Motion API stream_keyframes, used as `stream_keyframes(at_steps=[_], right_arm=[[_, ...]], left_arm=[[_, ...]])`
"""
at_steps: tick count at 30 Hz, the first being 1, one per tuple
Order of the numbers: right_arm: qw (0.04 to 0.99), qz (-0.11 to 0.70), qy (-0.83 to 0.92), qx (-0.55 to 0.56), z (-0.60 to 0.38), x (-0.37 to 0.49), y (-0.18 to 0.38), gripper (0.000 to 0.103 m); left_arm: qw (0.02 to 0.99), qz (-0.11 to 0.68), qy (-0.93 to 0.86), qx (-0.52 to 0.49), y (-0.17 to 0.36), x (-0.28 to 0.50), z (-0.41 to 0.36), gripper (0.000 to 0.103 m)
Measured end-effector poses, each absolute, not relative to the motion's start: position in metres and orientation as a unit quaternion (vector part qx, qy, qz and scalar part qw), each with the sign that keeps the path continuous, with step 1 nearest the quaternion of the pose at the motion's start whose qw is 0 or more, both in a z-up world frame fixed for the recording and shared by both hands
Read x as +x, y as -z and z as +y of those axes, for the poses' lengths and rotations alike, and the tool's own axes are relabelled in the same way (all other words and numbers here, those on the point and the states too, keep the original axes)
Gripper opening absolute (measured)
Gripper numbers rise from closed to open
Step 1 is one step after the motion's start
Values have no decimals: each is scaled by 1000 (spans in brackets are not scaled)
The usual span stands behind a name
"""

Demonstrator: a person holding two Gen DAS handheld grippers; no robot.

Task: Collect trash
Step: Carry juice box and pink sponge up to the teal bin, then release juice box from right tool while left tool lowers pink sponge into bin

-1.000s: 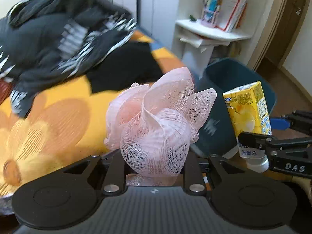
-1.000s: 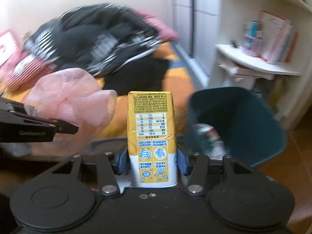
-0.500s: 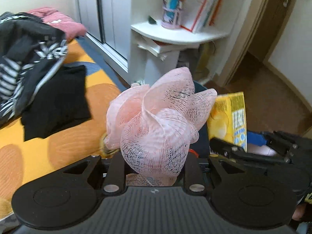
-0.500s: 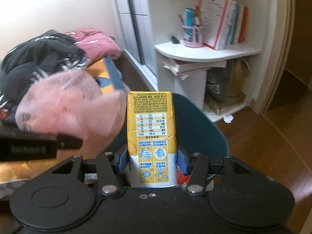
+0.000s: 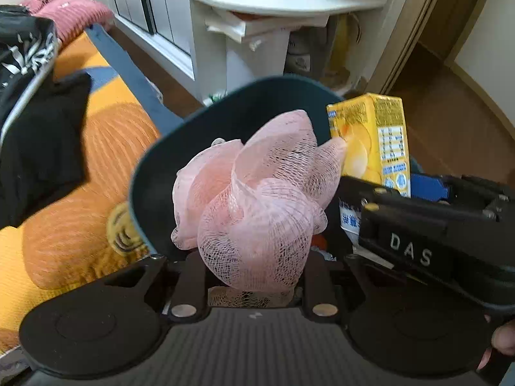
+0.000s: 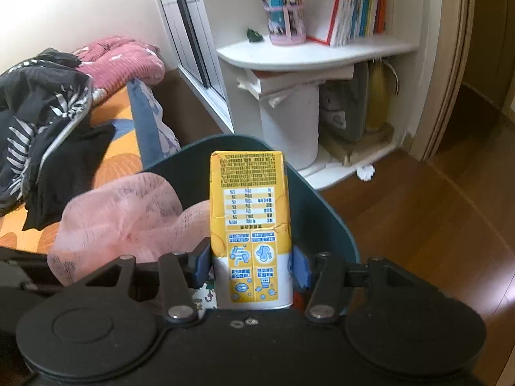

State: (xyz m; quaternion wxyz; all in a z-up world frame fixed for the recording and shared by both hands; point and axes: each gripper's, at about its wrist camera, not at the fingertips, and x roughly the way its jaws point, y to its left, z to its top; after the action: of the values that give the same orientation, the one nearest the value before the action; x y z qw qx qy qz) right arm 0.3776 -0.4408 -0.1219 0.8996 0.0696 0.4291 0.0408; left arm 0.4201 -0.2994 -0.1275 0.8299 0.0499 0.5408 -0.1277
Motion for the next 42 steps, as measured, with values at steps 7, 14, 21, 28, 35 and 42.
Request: stream_keyframes(at_steps=[7,14,21,28,35,42], right_arm=[[896,438,-23,69,-444,381,132,51],[897,437,-10,70,-443,376,129,51],[900,428,-6,80,-444,363,111,51],[906,417,-3,74,-437,341,82,51],[914,398,-16,72,-427,315,51,51],[924,374,-16,76,-426,298,28,51]], left_arm=[[814,562,134,64,151,421,-315,21],[810,566,135,68,154,418,-318,40],[822,549,142,50,134,405,-309,59],[832,536,141,23,107,393,-289,74],[842,522,140,-7,80,380,-272,79],[844,514,149,-22,66,372,-263,79]])
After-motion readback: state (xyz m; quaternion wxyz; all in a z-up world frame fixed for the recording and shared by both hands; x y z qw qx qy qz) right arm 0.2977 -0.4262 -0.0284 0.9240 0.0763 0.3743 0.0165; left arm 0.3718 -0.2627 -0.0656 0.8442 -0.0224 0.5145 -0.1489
